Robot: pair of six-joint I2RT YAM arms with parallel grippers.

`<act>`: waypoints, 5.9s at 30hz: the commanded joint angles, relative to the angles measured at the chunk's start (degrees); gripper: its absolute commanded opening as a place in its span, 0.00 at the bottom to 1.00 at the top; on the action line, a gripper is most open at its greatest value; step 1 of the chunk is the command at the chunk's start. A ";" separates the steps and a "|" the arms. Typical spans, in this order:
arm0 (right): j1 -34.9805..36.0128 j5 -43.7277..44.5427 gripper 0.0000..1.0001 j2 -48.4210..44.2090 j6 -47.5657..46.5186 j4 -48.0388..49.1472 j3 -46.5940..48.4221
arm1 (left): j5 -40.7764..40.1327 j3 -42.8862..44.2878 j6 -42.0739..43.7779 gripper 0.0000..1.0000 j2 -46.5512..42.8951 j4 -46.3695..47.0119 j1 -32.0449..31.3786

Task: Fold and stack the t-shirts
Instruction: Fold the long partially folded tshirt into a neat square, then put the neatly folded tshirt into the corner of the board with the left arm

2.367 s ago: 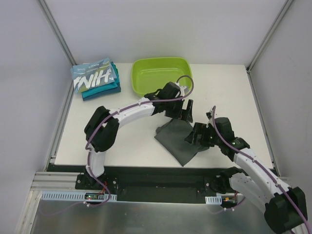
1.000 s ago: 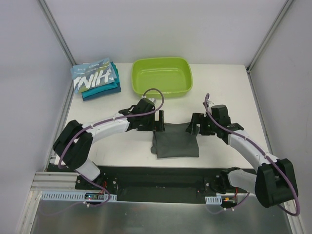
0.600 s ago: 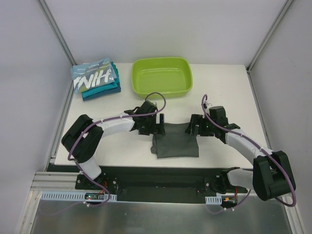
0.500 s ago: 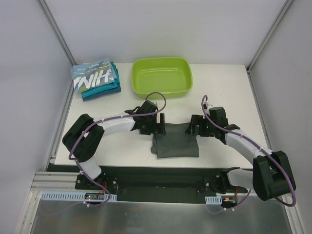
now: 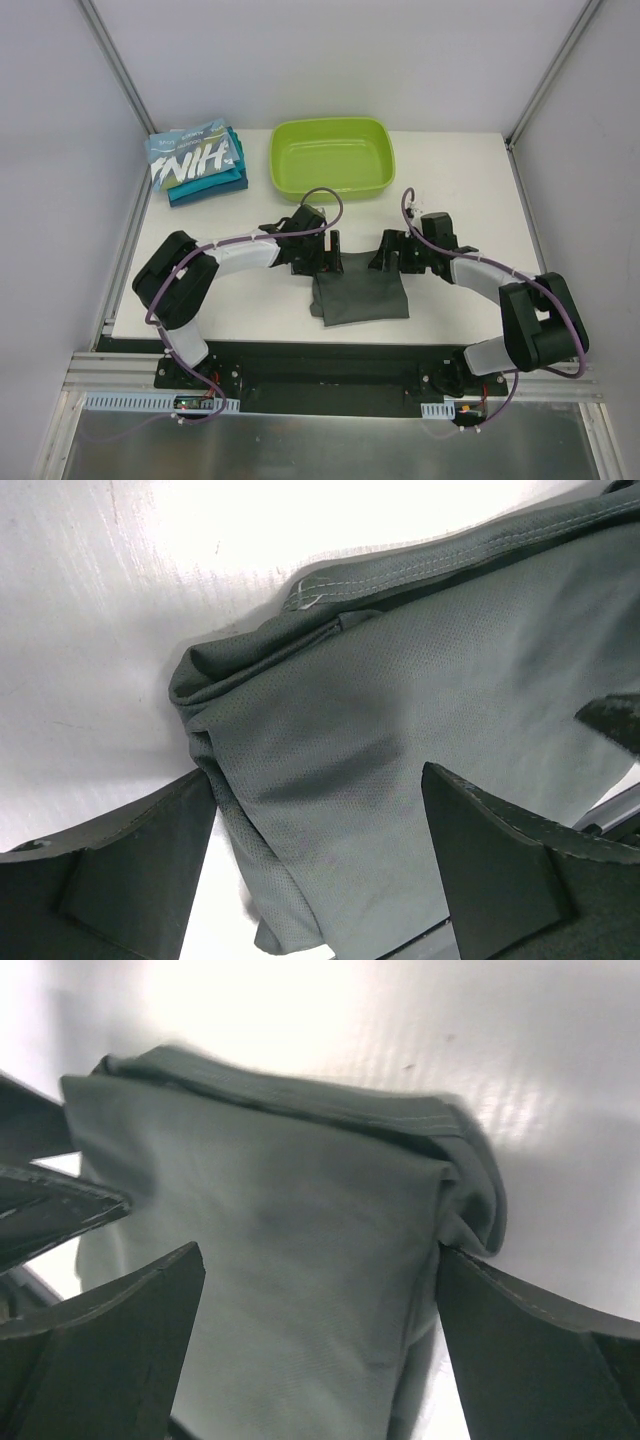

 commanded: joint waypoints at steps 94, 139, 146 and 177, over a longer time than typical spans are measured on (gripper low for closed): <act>-2.38 38.54 0.99 -56.93 4.95 -25.48 -12.17 | -55.58 18.17 44.66 0.00 -13.98 -13.12 16.84; -2.46 39.60 1.00 -51.22 4.08 -25.39 -11.29 | -43.80 73.82 66.29 0.00 17.48 -17.42 33.53; -2.38 39.25 0.99 -50.51 3.99 -25.22 -11.12 | -43.09 69.85 65.15 0.00 14.66 -17.16 36.44; -2.46 39.77 1.00 -51.66 4.16 -25.31 -11.47 | -27.55 85.40 34.66 0.00 22.92 -33.41 37.76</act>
